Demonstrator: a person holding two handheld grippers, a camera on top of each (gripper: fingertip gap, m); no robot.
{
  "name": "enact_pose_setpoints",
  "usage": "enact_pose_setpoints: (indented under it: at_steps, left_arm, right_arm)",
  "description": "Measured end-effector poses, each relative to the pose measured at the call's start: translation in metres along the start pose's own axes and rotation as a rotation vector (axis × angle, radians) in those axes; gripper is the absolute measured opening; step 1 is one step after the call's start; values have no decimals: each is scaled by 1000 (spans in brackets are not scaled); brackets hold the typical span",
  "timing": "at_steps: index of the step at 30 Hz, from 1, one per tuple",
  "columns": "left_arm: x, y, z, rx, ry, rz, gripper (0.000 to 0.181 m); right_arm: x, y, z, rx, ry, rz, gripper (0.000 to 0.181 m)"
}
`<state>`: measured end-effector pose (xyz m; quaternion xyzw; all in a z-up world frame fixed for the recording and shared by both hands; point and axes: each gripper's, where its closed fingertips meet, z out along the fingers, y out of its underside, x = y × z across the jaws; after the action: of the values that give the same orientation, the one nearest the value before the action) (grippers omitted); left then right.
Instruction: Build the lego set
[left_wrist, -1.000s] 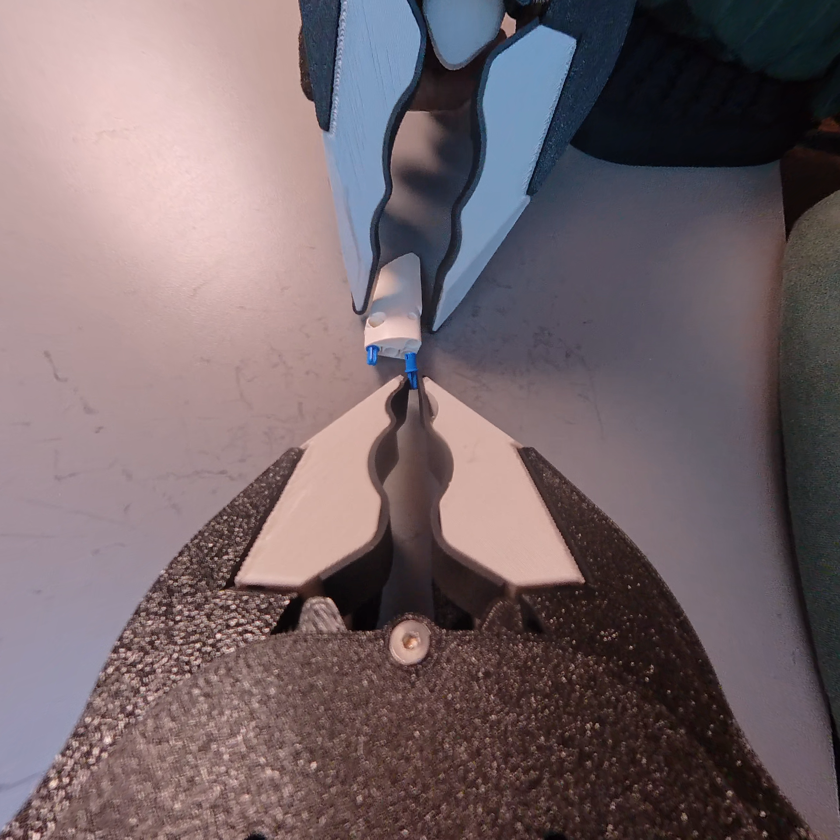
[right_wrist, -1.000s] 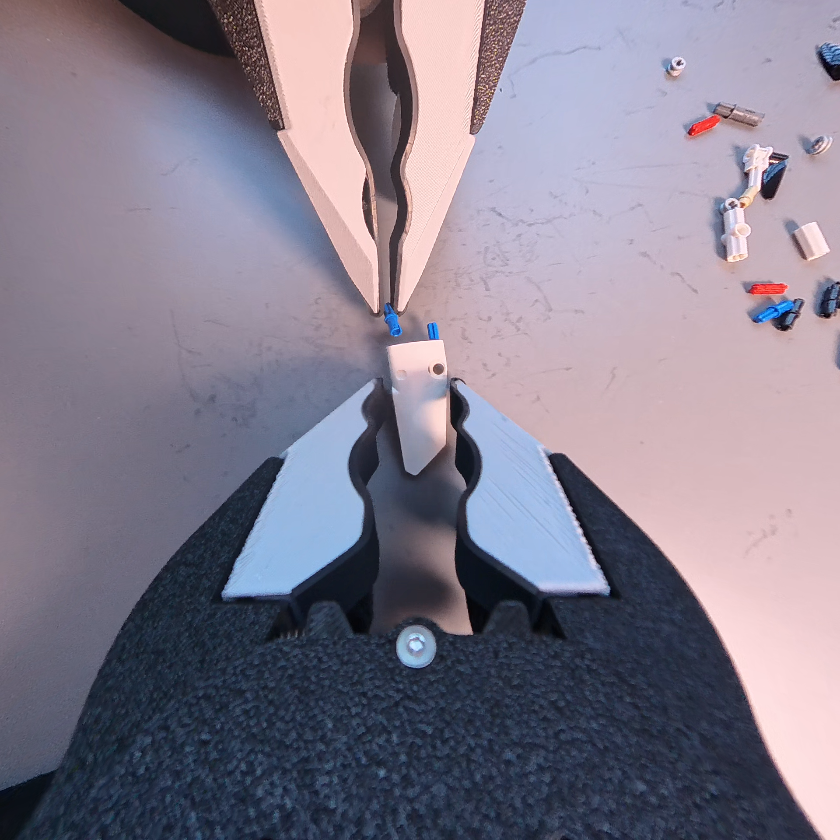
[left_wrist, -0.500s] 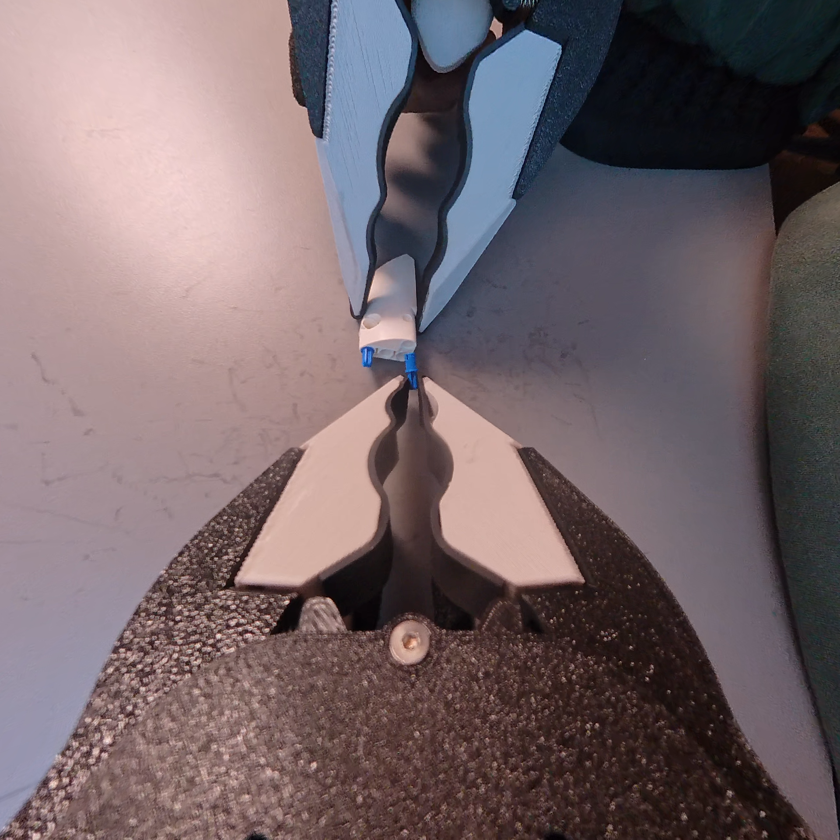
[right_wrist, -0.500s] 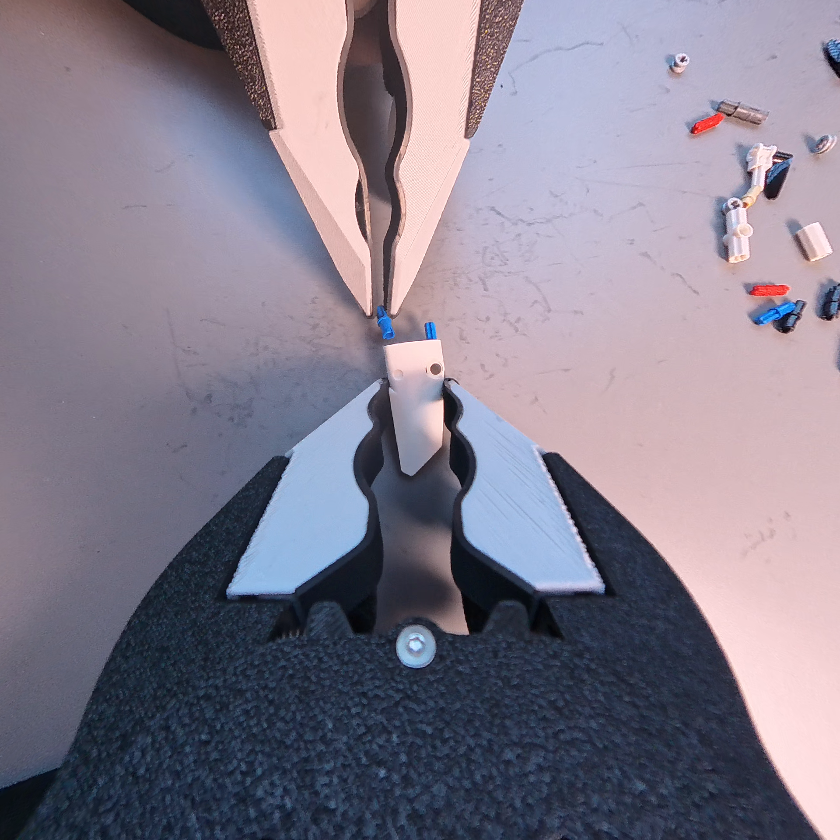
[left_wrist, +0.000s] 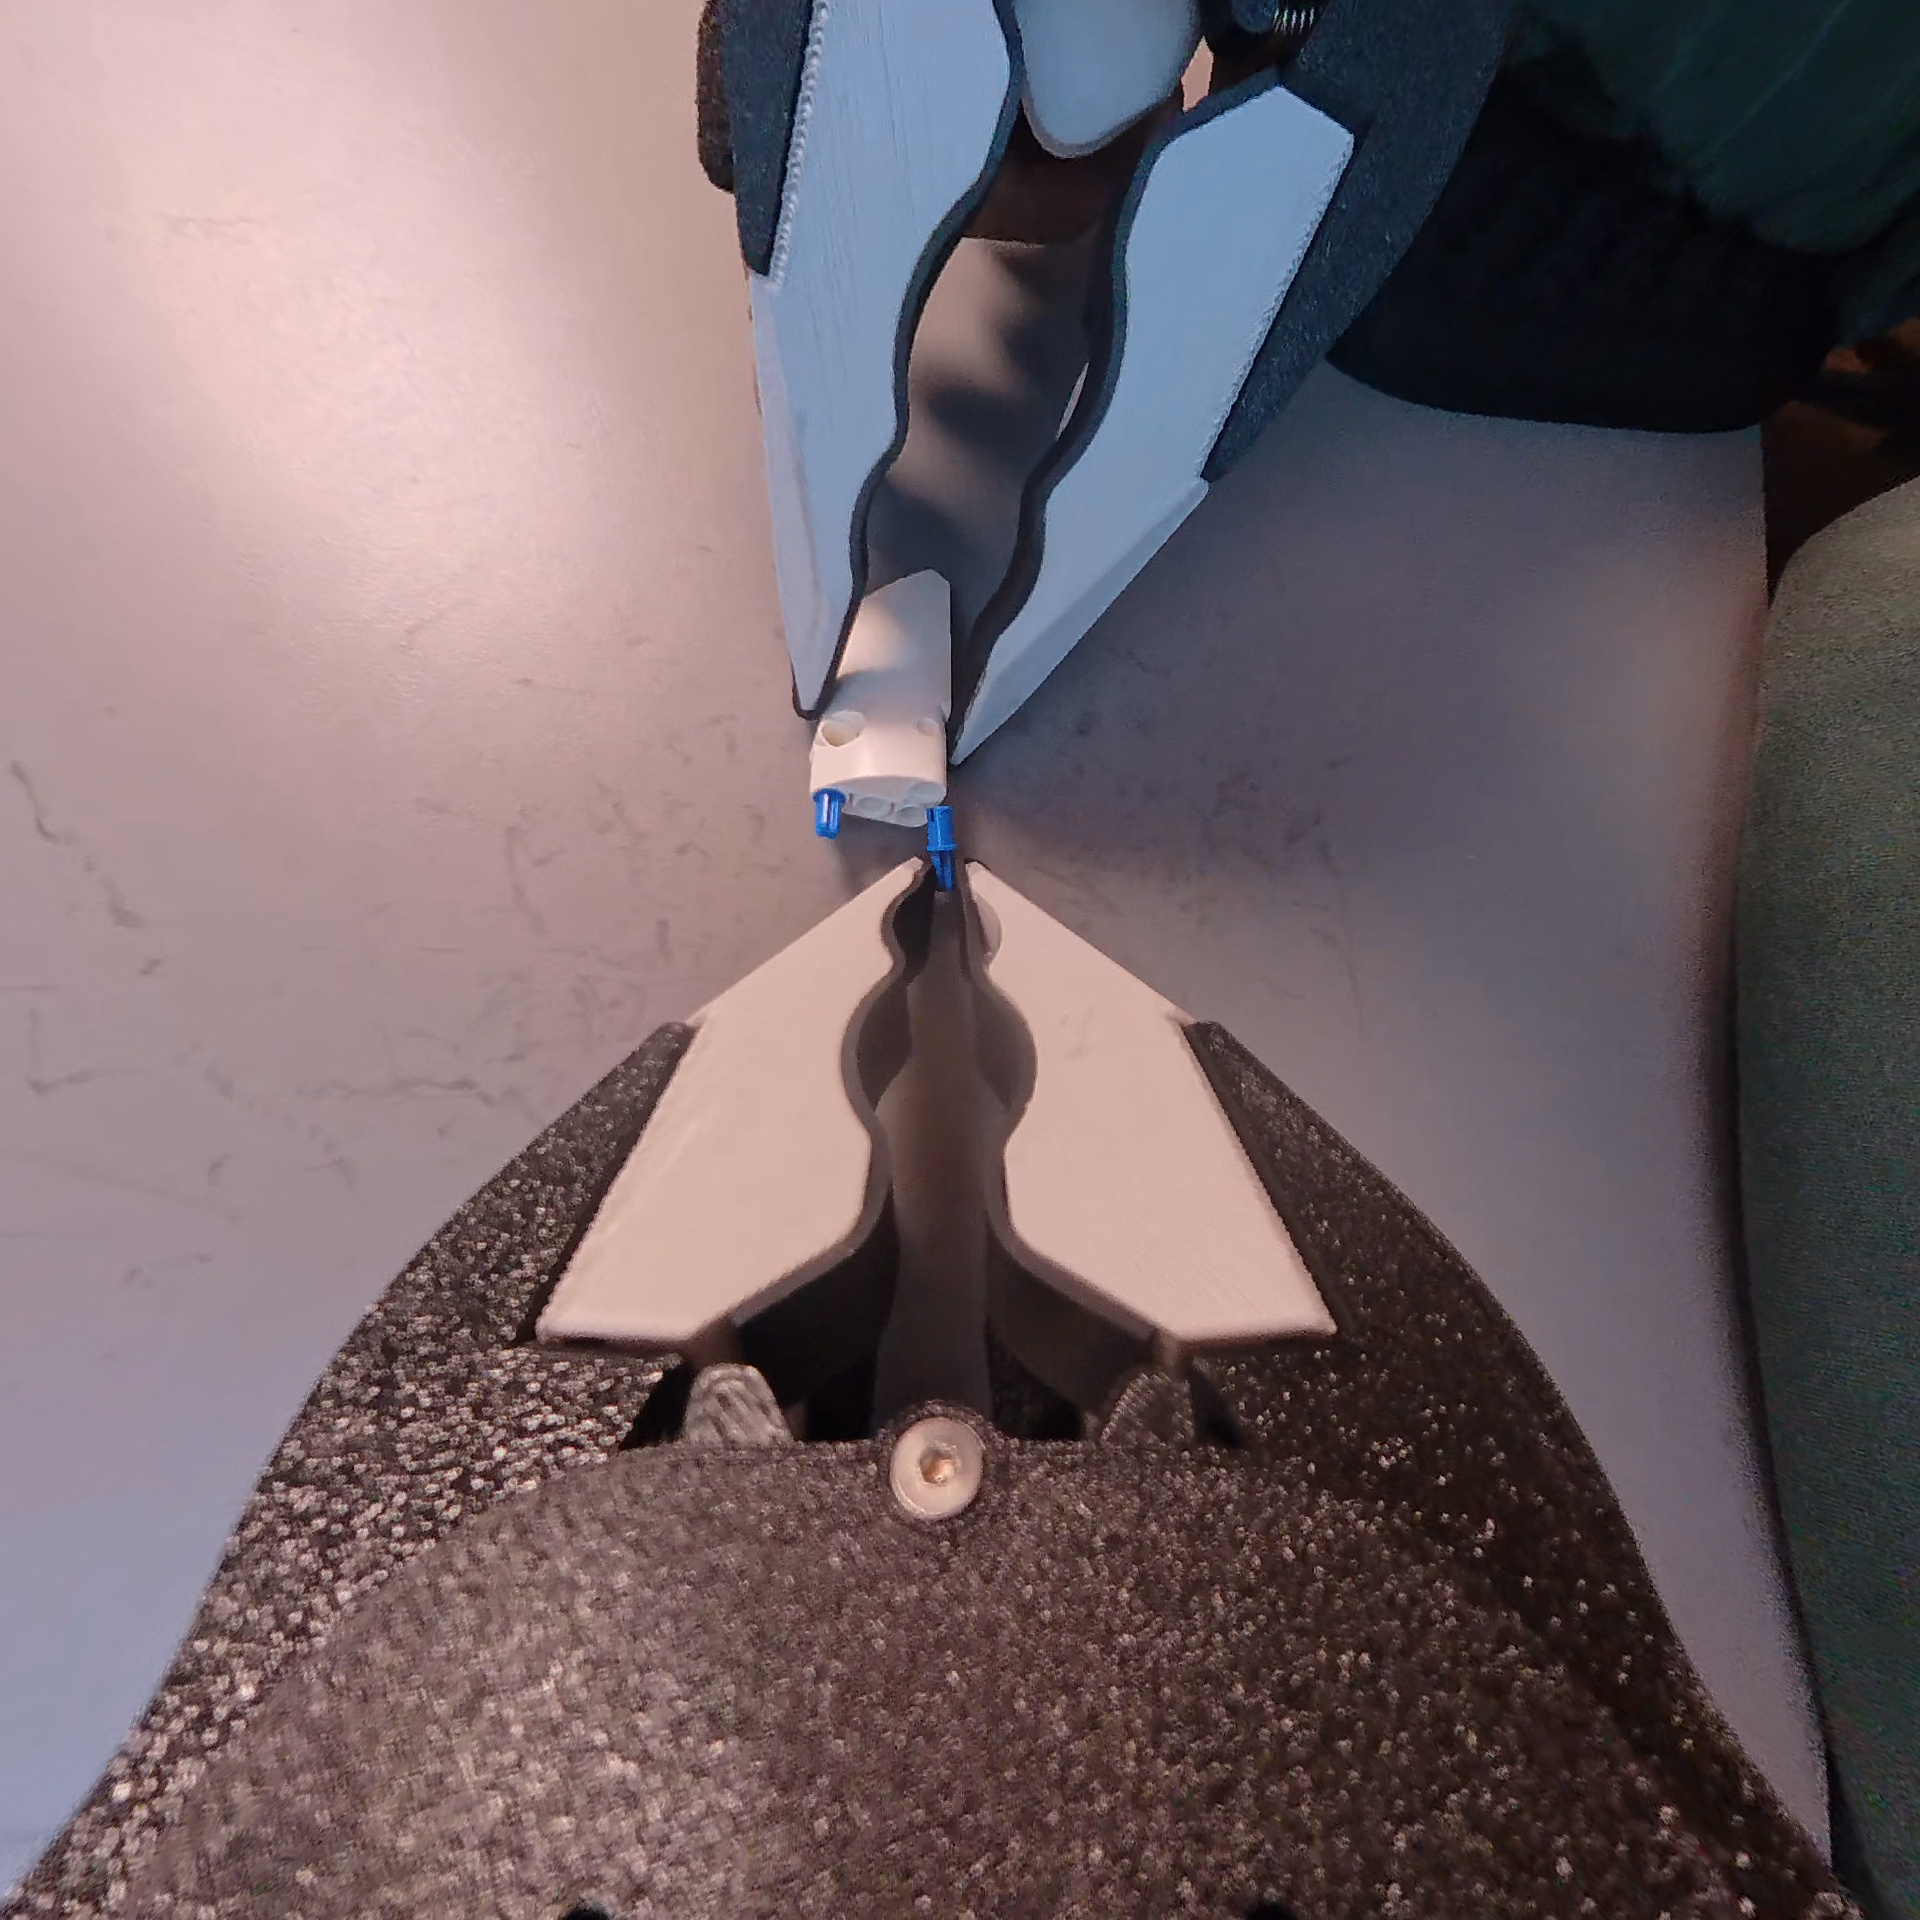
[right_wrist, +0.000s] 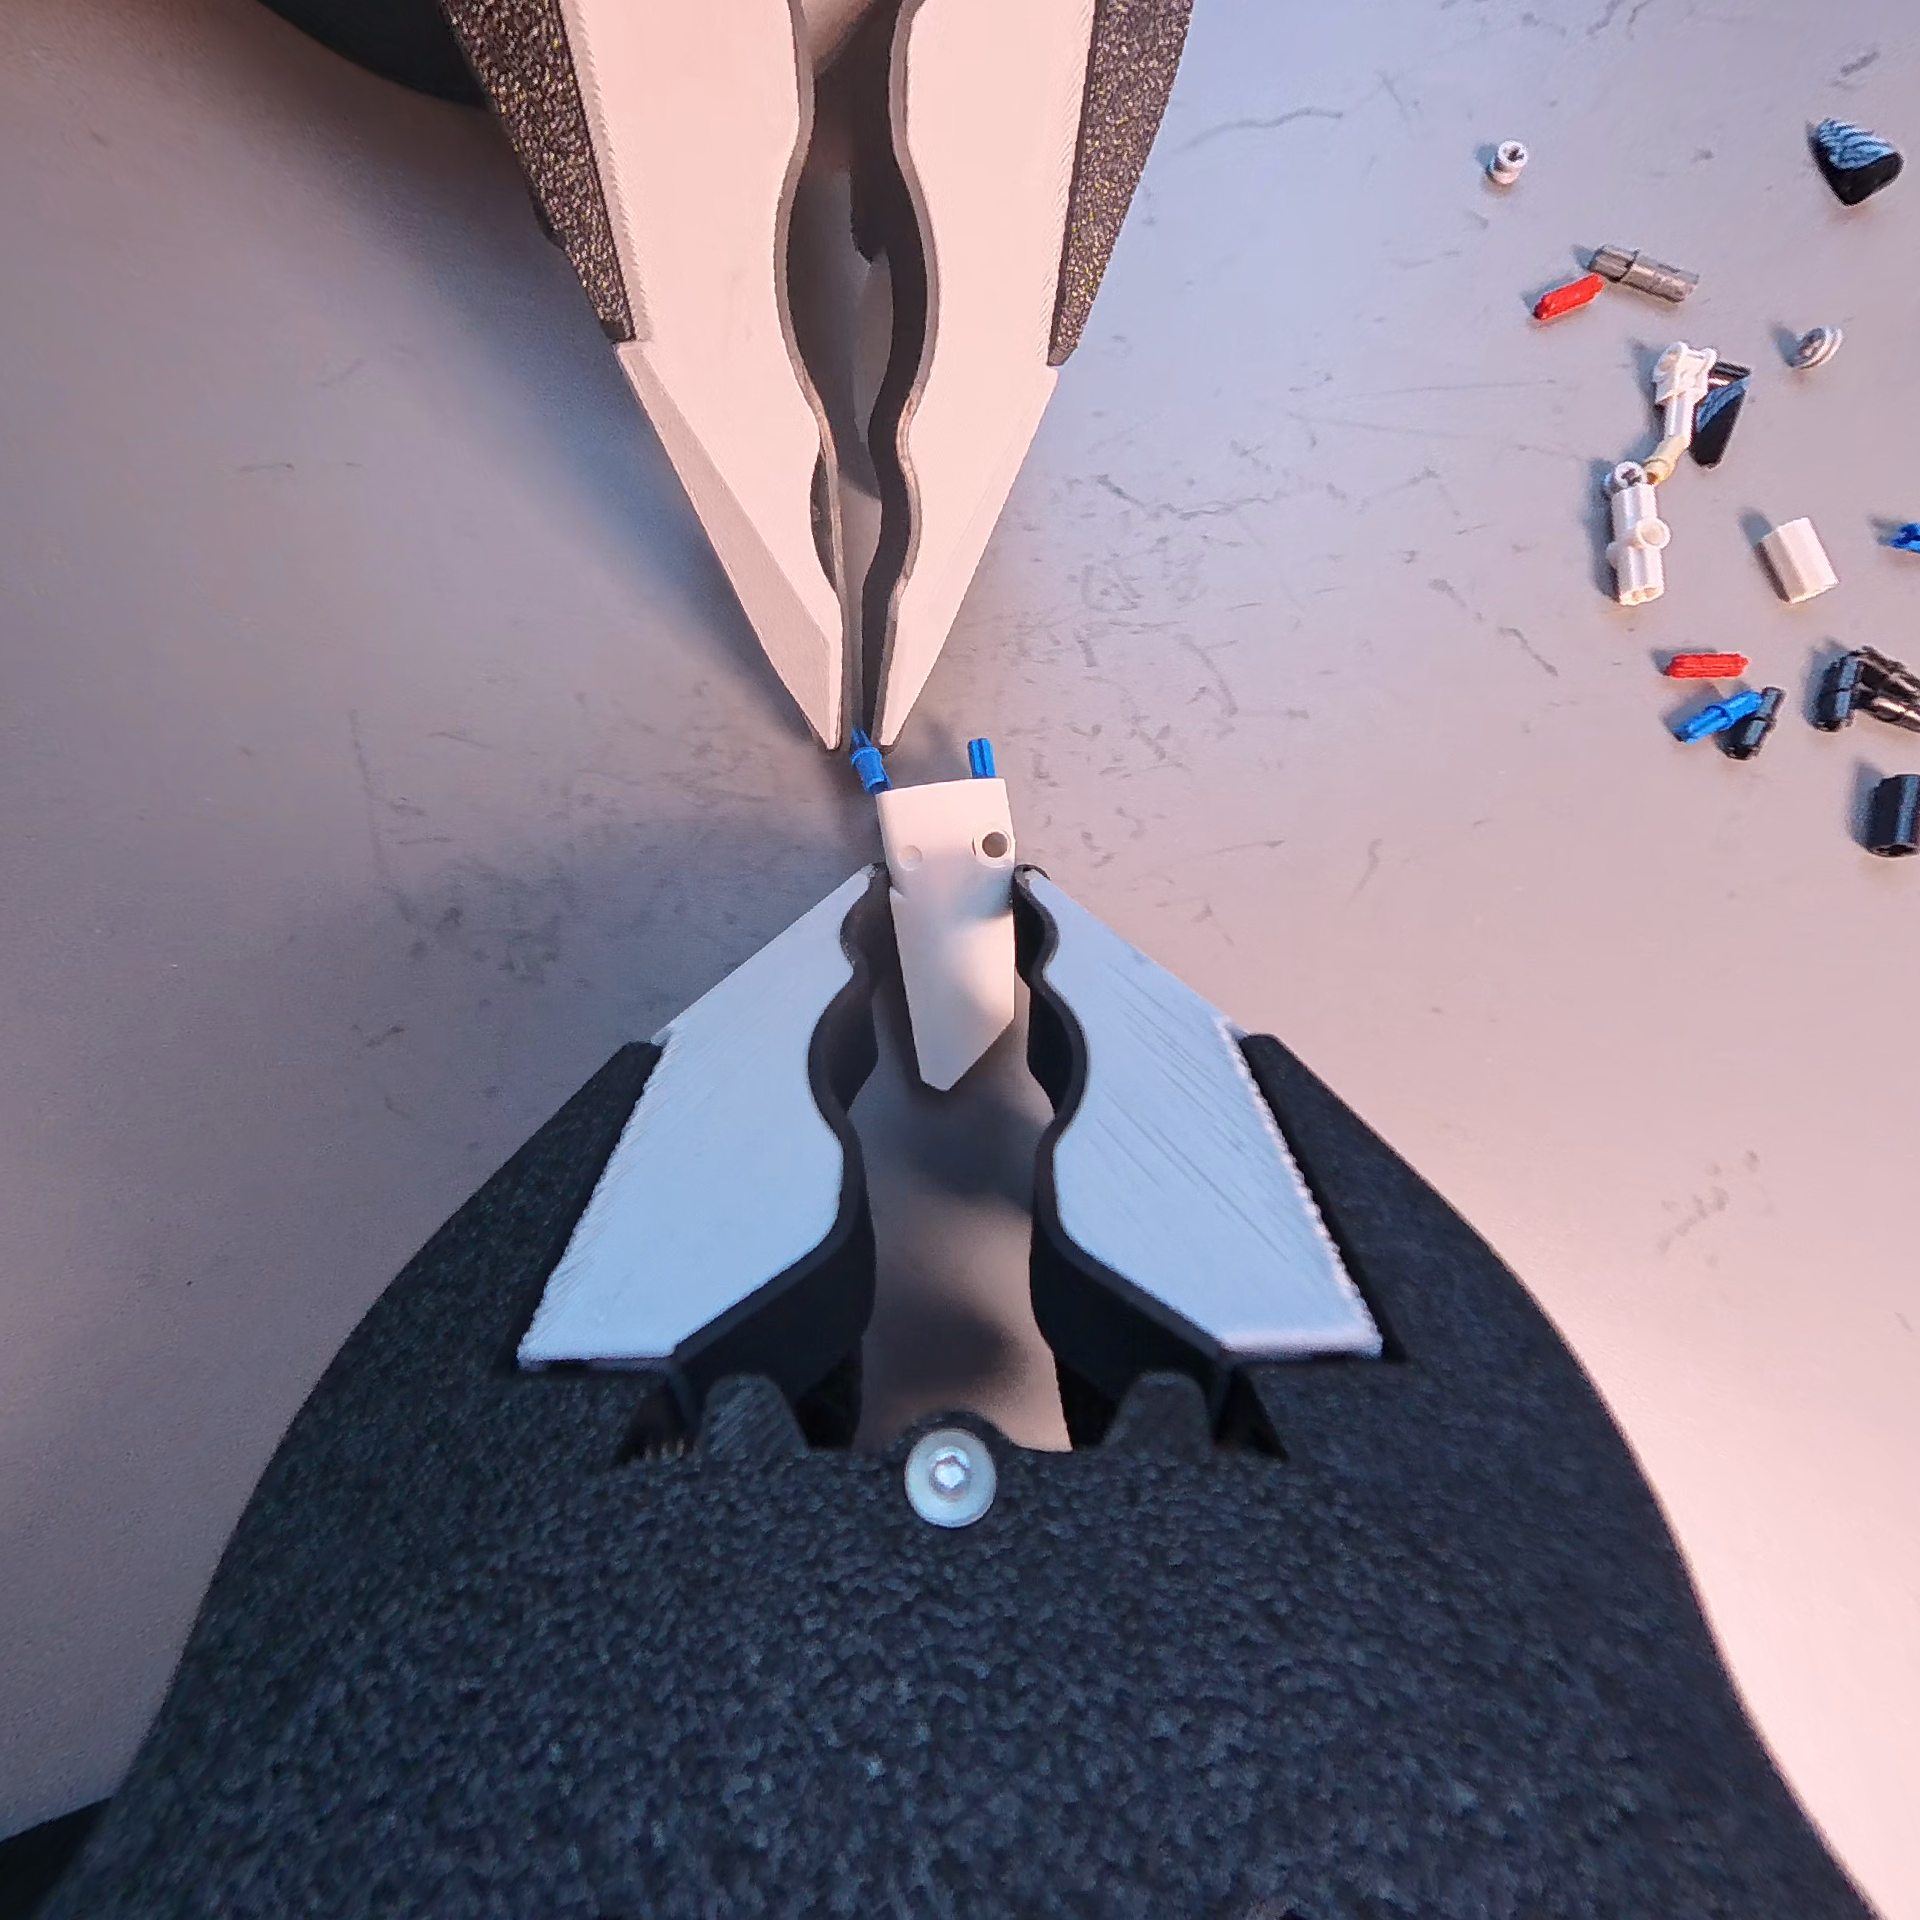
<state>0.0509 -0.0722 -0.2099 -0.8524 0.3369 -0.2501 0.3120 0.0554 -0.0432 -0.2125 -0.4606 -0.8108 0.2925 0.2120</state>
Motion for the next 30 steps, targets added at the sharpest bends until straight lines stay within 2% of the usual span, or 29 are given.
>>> enact_pose_setpoints:
  at_steps: [7,18,25,30]
  left_arm:
    - [3,-4,-4,21,39,-43,3]
    - [0,3,-3,-85,71,-65,4]
    - [2,1,-5,-114,131,-131,4]
    - [5,-6,-9,-87,218,-237,3]
  right_arm:
    - [0,-1,1,-13,12,-16,22]
    - [-2,-6,1,-92,99,-160,23]
    - [-2,-7,1,-114,128,-208,23]
    - [-2,-8,1,-140,161,-247,22]
